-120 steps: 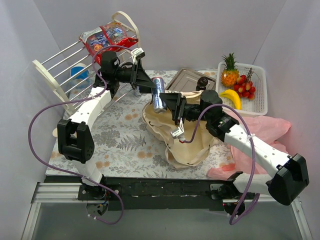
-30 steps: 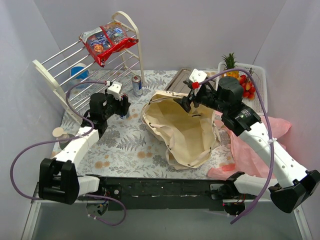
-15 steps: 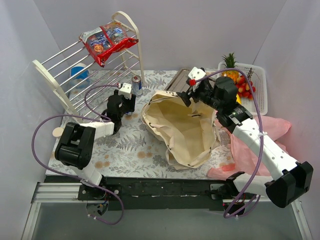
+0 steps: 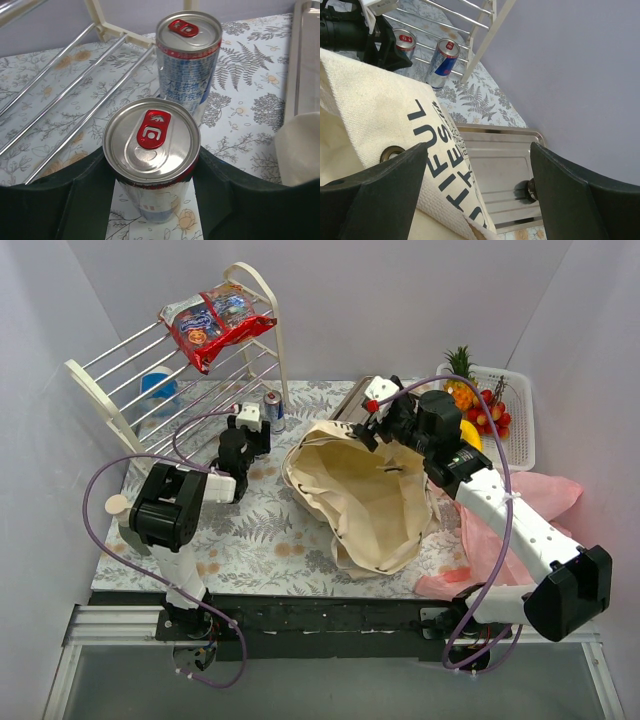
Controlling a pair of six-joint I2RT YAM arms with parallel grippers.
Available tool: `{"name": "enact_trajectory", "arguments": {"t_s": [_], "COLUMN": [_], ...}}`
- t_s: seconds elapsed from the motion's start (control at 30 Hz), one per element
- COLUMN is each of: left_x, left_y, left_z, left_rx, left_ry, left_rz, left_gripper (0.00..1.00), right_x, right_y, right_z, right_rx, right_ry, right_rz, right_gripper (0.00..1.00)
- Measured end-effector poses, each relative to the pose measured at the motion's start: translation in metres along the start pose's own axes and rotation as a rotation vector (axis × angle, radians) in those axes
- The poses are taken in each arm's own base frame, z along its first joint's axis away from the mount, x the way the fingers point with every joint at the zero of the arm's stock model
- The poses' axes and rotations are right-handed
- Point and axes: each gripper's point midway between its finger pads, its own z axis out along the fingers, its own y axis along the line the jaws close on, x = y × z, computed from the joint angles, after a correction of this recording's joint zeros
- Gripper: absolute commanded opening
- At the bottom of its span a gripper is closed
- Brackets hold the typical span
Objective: Untie the knot of the grocery bags and take out the mixed food
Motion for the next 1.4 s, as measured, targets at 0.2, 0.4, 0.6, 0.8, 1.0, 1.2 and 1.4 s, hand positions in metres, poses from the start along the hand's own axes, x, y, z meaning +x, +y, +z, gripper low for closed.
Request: {"name": "enact_trajectory", "arguments": {"t_s": [0.2,0.4,0.6,0.8,1.0,1.2,1.4], "left_x": [0.005,0.005,0.004,0.002,-0.002,-0.003,-0.003], "left_y": [0.013,0.011,0.01,0.006,0.003,0.002,-0.001], "left_z": [-0.011,-0.017,-0.016,0.004,0.023,0.032,0.033], "left_rx": [-0.02,0.0,0.014,0.026,0.037,0.043,0.07], "left_ry": [-0.019,-0.019,-0.019,-0.032,-0.057,-0.062,-0.057], "left_rz": [-0.005,-0.005,-0.021,-0.033,-0.035,-0.036,-0.029], "left_gripper": [0.21,0.0,0.0,0.0,0.0,0.0,0.81], "right_x": [-0.001,0.002,0.003,0.004,0.01,0.011,0.011], "right_y": [-0.004,-0.006,-0.005,-0.005,-0.002,-0.001,-0.001], "right_z": [0.011,0.025,0.025,0.025,0.023,0.022,0.022], "right_rx": [-0.004,-0.013,-0.018,-0.021,-0.034,-0.038,-0.039], "right_ry": [0.007,0.017,0.017,0.024,0.047,0.054,0.054], "right_rz": [-0.003,-0.002,-0.001,-0.004,-0.009,-0.016,-0.016], "right_gripper": [0.9,0.9,0.9,0.9,0.9,0.91,0.91]}}
